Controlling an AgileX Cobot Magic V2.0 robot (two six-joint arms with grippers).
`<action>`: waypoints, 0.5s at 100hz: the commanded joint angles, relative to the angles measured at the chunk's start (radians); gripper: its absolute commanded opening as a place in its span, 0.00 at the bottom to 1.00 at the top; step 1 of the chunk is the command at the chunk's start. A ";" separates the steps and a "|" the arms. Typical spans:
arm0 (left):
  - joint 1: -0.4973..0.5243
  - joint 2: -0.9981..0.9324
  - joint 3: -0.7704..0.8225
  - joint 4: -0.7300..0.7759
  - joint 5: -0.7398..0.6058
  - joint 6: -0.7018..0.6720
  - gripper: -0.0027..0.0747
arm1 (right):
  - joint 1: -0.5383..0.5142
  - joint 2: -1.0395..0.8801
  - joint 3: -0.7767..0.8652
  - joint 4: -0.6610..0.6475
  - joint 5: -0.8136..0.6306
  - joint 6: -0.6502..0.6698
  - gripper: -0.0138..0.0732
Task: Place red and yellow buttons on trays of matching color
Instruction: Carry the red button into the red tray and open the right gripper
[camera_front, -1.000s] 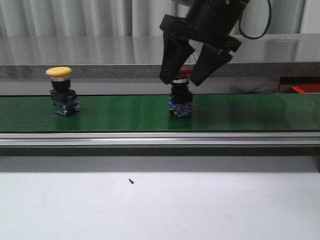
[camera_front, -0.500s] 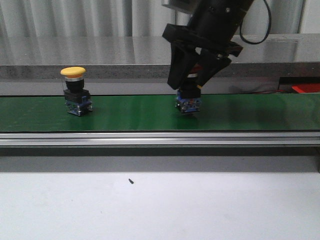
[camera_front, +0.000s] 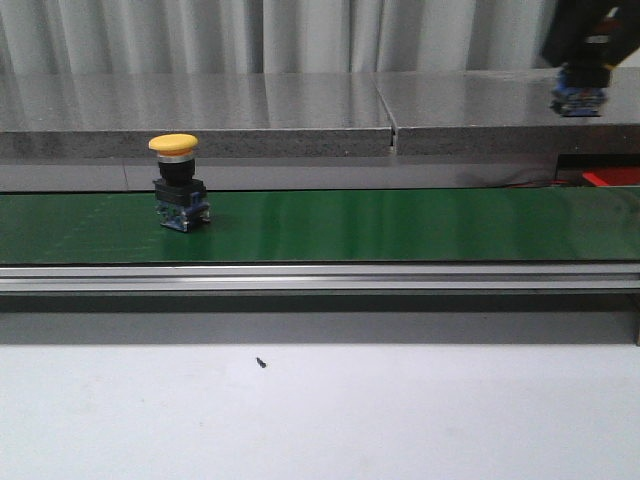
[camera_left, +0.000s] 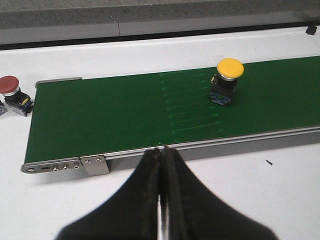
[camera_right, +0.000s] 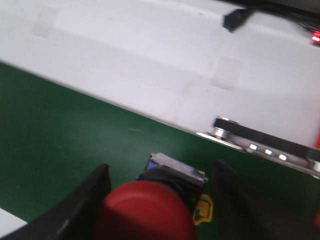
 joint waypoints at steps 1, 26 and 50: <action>-0.007 0.000 -0.025 -0.017 -0.067 0.000 0.01 | -0.070 -0.060 -0.024 0.012 -0.001 -0.009 0.35; -0.007 0.000 -0.025 -0.017 -0.067 0.000 0.01 | -0.215 -0.060 -0.006 0.012 0.008 -0.009 0.35; -0.007 0.000 -0.025 -0.017 -0.067 0.000 0.01 | -0.298 -0.060 0.076 0.012 -0.063 -0.009 0.35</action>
